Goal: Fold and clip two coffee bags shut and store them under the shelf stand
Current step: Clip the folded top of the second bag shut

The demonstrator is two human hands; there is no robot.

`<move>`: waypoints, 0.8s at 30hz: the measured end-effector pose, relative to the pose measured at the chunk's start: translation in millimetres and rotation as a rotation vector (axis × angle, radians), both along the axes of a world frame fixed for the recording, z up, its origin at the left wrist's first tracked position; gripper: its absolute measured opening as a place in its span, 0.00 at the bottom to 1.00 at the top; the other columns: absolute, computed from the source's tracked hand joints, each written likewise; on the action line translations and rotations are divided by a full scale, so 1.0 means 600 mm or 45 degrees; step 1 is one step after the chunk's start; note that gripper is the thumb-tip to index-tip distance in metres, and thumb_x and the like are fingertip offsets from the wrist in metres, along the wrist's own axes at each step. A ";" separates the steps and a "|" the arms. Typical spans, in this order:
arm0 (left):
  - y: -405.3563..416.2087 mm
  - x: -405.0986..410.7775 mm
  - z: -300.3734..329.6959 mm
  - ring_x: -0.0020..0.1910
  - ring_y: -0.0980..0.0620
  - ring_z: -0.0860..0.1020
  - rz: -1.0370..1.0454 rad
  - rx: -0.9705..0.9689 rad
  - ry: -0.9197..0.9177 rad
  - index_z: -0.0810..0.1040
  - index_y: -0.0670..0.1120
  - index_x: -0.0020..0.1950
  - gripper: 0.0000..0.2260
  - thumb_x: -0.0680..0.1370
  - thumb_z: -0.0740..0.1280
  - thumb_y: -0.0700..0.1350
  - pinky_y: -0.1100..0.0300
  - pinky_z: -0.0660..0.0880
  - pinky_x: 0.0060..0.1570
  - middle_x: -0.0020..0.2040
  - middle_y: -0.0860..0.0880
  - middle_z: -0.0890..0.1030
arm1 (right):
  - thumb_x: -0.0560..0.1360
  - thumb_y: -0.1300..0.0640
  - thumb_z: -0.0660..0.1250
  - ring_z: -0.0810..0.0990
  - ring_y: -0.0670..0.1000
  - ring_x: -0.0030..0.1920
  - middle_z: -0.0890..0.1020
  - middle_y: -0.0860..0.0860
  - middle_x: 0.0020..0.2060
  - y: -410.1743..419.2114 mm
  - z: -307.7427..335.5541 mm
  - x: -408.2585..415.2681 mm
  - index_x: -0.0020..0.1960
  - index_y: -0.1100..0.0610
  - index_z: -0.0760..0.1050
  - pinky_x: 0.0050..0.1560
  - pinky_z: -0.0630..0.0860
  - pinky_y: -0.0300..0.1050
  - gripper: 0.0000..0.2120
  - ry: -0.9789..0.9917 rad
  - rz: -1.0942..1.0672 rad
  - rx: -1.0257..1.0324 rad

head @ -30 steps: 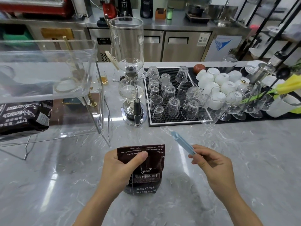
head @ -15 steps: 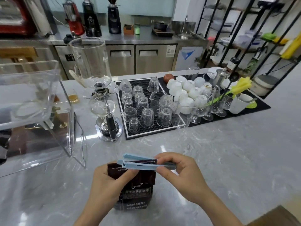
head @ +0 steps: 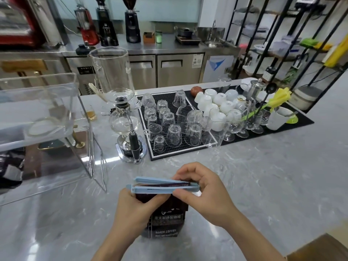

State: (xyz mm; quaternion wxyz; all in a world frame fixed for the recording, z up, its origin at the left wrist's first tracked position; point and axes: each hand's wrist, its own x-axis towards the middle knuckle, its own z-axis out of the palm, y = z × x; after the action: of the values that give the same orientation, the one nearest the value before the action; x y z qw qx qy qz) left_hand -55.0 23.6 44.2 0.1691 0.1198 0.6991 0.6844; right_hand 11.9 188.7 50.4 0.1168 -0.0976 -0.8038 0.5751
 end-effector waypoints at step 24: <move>-0.010 -0.007 -0.006 0.40 0.54 0.86 -0.109 -0.074 0.028 0.88 0.50 0.41 0.06 0.64 0.77 0.46 0.63 0.81 0.39 0.38 0.49 0.88 | 0.70 0.60 0.74 0.85 0.55 0.49 0.87 0.50 0.47 0.012 0.012 -0.022 0.46 0.53 0.67 0.53 0.78 0.61 0.15 -0.096 0.220 0.086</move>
State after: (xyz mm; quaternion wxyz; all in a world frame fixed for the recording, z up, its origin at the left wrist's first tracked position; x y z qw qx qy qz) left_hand -59.5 17.9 40.3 0.1940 0.1523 0.7146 0.6546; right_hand -1.5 195.7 57.9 0.0395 -0.0455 -0.8319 0.5516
